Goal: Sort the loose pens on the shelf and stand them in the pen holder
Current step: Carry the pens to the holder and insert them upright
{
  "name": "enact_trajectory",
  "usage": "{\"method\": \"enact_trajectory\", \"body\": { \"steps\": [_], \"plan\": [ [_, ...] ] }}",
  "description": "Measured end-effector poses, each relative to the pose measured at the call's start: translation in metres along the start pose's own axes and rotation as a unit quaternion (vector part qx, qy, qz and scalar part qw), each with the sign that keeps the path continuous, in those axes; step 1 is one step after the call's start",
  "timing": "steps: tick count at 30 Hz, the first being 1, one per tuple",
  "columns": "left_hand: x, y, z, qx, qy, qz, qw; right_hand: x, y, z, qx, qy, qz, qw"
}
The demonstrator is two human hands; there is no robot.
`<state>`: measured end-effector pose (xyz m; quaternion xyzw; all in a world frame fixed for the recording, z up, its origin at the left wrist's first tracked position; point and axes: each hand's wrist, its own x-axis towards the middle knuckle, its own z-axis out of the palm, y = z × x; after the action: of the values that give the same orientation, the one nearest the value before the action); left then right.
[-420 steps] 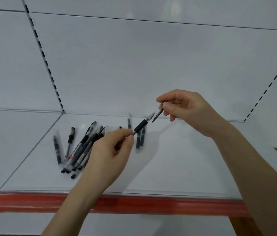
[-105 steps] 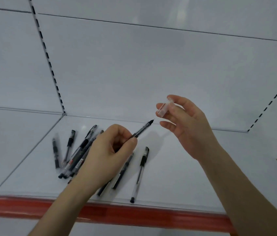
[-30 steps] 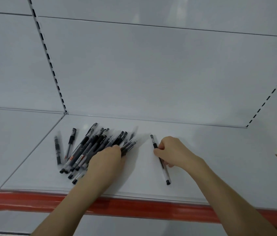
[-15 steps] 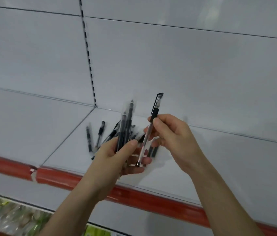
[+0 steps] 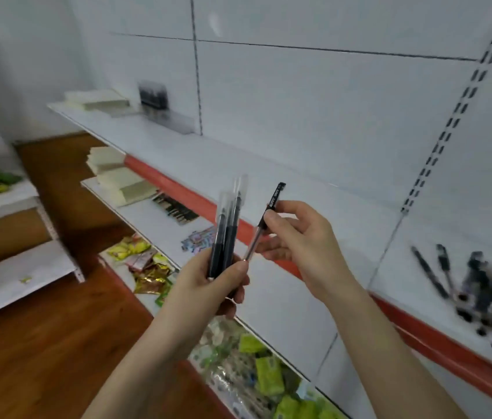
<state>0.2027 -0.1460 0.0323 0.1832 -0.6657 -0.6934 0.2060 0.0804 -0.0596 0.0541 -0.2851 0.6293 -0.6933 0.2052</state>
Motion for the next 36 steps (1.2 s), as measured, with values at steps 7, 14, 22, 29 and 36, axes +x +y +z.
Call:
{"method": "enact_trajectory", "body": {
  "steps": [7, 14, 22, 29, 36],
  "plan": [
    [0.002, -0.007, -0.167, 0.031, 0.145, -0.05, 0.988, 0.085, 0.035, 0.161, -0.013, -0.093, 0.037, 0.995],
    [0.035, -0.015, -0.285, 0.006, 0.237, -0.049, 0.97, 0.194, 0.068, 0.27, -0.118, -0.135, 0.036, 0.983],
    [0.156, -0.015, -0.409, 0.036, 0.263, -0.023, 0.964, 0.353, 0.104, 0.37, -0.141, -0.124, -0.012, 0.982],
    [0.264, 0.005, -0.486, 0.022, 0.25, -0.017, 0.968, 0.5, 0.104, 0.398, -0.199, -0.046, -0.048, 0.978],
    [0.383, 0.017, -0.52, -0.009, 0.155, -0.022, 0.988, 0.593, 0.099, 0.365, -0.206, 0.099, -0.064, 0.972]
  ]
}}
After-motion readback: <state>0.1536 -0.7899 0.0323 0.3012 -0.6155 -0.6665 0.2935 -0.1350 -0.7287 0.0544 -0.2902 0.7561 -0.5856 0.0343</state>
